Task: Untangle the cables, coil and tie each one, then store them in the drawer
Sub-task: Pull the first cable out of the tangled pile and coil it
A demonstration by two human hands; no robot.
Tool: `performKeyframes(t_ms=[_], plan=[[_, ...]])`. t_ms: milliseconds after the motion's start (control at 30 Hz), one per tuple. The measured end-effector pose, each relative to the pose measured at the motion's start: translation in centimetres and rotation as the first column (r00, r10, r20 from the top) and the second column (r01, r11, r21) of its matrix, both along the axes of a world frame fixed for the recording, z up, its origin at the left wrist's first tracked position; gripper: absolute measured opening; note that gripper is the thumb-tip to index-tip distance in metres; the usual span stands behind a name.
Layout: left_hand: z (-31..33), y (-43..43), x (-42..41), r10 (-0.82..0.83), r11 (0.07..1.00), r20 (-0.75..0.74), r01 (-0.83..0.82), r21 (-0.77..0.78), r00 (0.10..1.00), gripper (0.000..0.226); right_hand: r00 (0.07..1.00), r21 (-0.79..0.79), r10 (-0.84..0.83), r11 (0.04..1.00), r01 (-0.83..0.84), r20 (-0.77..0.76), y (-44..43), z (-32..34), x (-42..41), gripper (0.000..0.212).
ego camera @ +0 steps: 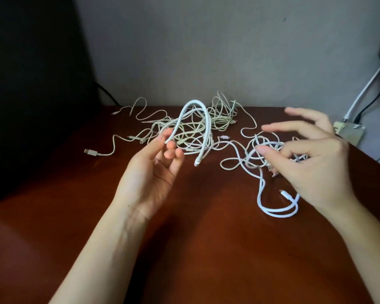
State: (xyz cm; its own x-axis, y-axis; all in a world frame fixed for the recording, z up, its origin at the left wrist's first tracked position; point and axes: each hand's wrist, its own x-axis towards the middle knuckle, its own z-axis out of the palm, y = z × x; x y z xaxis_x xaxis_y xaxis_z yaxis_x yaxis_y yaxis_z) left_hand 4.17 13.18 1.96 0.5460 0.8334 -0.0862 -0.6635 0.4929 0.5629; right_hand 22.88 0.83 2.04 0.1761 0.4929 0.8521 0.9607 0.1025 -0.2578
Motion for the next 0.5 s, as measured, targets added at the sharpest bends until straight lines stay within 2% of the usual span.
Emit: performKeyframes(t_ms=[100,200,300,367,500], plan=[[0.0,-0.4,0.1,-0.048,0.999,-0.045,0.048,0.003,0.998,0.017,0.997,0.162,0.032,0.987,-0.021,-0.068,-0.1,-0.1,-0.5,0.031],[-0.2,-0.9,0.3,-0.116,0.991,-0.129,0.124,0.055,0.985,0.017,0.983,0.105,0.123,0.988,-0.108,-0.138,-0.1,-0.3,-1.8,0.017],[-0.3,-1.4,0.7,-0.146,0.984,-0.198,0.163,0.076,0.969,0.019,0.970,-0.008,0.230,0.973,-0.232,-0.077,-0.2,-0.6,-2.9,0.036],[-0.4,-1.6,1.0,-0.148,0.980,-0.234,0.174,0.095,0.961,0.020,0.949,-0.030,0.305,0.951,-0.308,-0.081,-0.1,-1.0,-3.7,0.044],[-1.0,-2.1,1.2,-0.095,0.956,-0.338,0.180,0.229,0.936,0.019,0.953,0.042,0.248,0.969,-0.244,-0.174,0.3,-1.9,-4.9,0.038]])
